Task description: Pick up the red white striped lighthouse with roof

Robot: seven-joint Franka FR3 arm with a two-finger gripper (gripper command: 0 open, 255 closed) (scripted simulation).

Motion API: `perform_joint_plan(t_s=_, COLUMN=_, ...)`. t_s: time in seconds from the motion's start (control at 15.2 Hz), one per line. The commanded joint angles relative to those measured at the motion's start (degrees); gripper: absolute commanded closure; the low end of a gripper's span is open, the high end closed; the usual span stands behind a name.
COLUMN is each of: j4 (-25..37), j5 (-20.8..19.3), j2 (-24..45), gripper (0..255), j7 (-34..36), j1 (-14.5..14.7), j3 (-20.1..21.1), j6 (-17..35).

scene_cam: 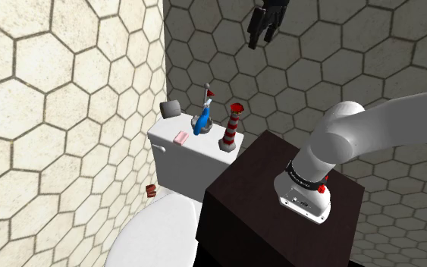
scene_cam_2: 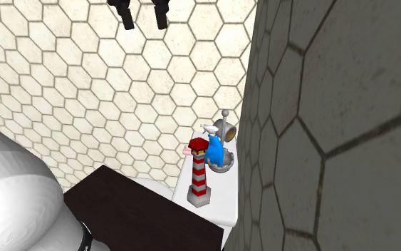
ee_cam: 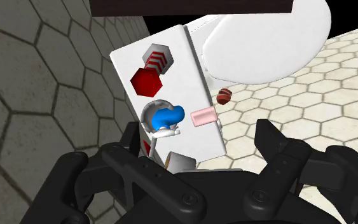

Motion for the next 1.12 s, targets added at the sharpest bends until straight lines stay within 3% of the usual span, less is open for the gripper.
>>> perform_joint_plan(t_s=0.0, j4=0.0, j5=0.0, j2=0.0, gripper=0, j7=0.0, j1=0.0, j3=0.0, j6=0.0)
perform_joint_plan(t_s=0.53, j4=-17.1, j5=-4.2, j2=-1.7, gripper=0, j7=7.1, j1=-3.0, j3=3.2, j6=17.8)
perform_joint_plan(t_s=1.06, j4=-29.1, j5=-10.7, j2=4.3, gripper=0, j7=16.7, j1=-8.6, j3=7.1, j6=37.8)
